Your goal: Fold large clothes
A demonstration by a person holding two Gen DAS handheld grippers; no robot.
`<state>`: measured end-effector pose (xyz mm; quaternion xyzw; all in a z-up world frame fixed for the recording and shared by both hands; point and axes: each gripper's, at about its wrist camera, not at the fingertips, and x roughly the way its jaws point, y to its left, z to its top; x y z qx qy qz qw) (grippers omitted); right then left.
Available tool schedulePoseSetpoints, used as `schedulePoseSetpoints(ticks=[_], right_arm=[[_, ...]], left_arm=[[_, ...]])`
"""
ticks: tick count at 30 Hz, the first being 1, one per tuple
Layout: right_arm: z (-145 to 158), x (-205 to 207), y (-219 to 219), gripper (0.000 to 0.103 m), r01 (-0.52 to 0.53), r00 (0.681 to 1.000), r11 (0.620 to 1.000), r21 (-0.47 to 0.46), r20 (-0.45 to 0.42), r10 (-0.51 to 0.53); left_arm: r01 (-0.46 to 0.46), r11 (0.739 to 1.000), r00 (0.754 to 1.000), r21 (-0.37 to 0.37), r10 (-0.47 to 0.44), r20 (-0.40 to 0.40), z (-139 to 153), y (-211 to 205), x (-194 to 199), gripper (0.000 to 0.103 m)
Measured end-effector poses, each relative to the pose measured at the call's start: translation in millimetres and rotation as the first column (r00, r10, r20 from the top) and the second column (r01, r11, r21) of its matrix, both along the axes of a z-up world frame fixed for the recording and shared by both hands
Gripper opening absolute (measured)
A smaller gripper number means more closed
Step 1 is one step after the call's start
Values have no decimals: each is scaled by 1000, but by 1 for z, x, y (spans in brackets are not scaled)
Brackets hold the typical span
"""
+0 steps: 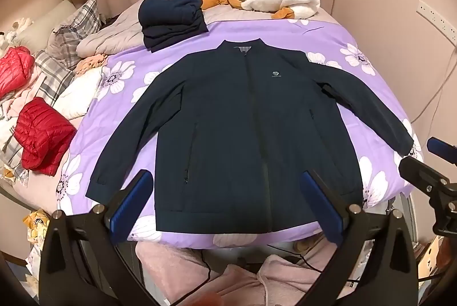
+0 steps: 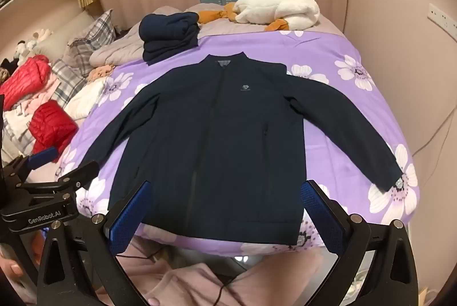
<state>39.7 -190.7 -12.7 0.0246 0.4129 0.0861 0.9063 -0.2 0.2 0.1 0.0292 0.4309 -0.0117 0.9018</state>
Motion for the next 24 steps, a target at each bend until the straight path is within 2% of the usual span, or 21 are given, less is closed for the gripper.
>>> schedulePoseSetpoints(ticks=[9,12,24], right_arm=[[-2,2,-1,102,-6,1000,1000,-2,-11,6],[-5,2,2,102,-10,1000,1000,-8,-13,10],[-5,7,7,102,-23,1000,1000,-14,-19,23]], left_arm=[[-30,999,1000,34,30,-3,0,3,3,103],[-16,999,1000,34,16,8,0,-8,5,103],[-16,999,1000,40,16,17,1,-7,5,103]])
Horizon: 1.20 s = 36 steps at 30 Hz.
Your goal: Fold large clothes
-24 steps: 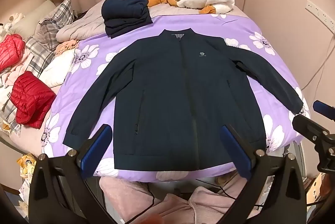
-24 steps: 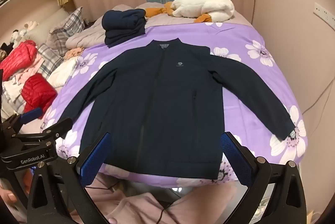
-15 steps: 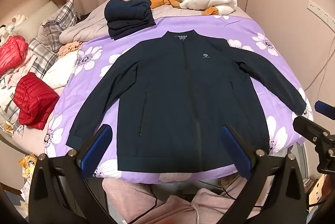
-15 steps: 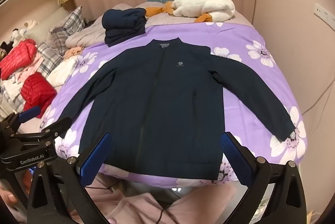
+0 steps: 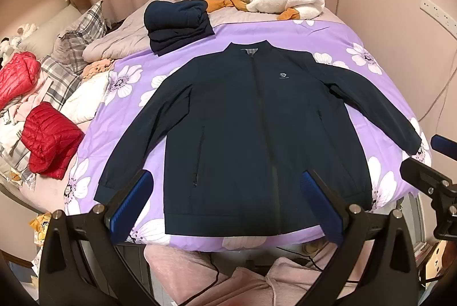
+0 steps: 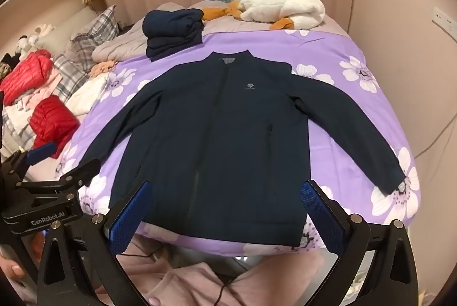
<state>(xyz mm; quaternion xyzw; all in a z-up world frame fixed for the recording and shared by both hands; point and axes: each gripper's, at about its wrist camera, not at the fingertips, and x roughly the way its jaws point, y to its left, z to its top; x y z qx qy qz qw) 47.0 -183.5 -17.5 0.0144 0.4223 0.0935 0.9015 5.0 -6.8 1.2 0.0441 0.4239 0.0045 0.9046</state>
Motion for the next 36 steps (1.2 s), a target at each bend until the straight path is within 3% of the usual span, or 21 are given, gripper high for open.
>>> schedulePoseSetpoints(ticks=[36], right_arm=[[-3,1,2,102,-6,1000,1000,10,13,6]], left_arm=[[12,1000,1000,16,-12,-6,-3,-1,2,103]])
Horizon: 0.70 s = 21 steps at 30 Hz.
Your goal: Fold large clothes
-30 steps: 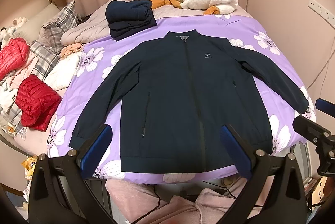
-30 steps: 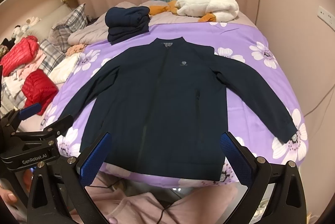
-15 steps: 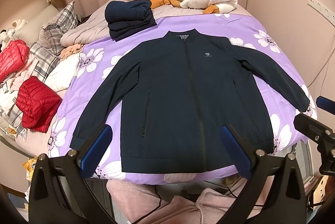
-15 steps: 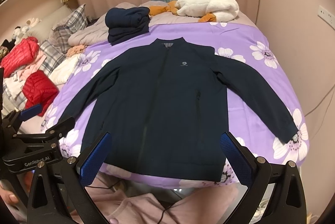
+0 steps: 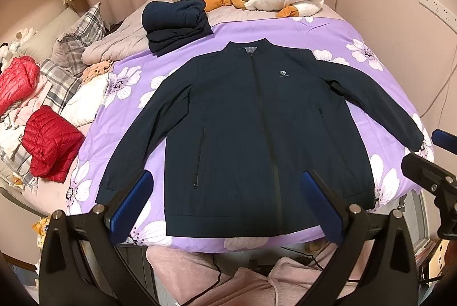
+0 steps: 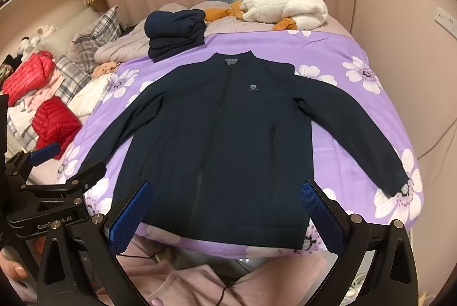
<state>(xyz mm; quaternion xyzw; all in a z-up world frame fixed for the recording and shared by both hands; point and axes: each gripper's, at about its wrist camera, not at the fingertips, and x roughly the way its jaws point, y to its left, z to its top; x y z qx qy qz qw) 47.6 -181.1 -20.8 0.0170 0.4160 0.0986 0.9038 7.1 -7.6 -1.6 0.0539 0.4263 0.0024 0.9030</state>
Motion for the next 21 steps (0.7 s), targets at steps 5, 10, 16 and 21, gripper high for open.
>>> schedulePoseSetpoints(ticks=[5,10,16,21], right_arm=[[0,0,0,102,0,1000,1000,1,-1,0],[0,0,0,102,1,1000,1000,2,-2,-1],[1,1,-1,102,0,1000,1000,0,0,0],[0,1,-1,102,1,1000,1000,-1,1,-1]], left_arm=[[0,1000,1000,2,0,-1,0,0,0,103],[1,1000,1000,2,-1,0,0,0,0,103],[0,1000,1000,1,0,0,0,0,0,103],[0,1000,1000,4,0,1,-1,-1,0,103]])
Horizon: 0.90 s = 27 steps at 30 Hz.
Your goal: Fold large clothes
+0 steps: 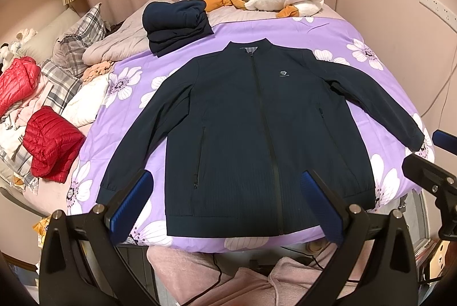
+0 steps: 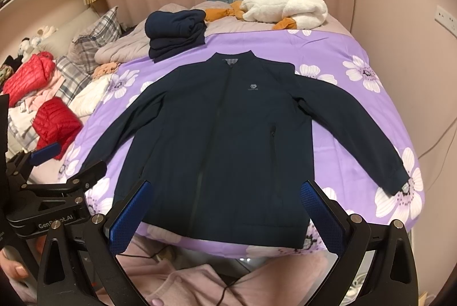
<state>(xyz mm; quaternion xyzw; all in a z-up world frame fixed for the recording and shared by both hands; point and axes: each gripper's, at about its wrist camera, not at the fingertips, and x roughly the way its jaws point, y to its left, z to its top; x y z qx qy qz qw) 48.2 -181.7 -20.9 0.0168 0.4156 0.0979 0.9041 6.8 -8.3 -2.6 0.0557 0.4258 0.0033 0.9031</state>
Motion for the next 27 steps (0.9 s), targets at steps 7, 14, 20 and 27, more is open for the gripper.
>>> schedulePoseSetpoints(ticks=[7,14,20,27], right_arm=[[0,1,0,102,-1,1000,1000,1,0,1],[-2,0,3,102,-2,1000,1000,2,-9,2],[-1,1,1,102,-3,1000,1000,8,-10,3],[-19,9,-33,102,-56,997,969,240,58,43]], left_arm=[[2,1000,1000,-2,-2,-2,1,2,-1,103],[3,1000,1000,-7,-3,-11,-2,2,0,103],[13,1000,1000,-24,-13,-11,-4,4,4,103],[34,967,997,-251,-49,-55,-24,26,25,103]])
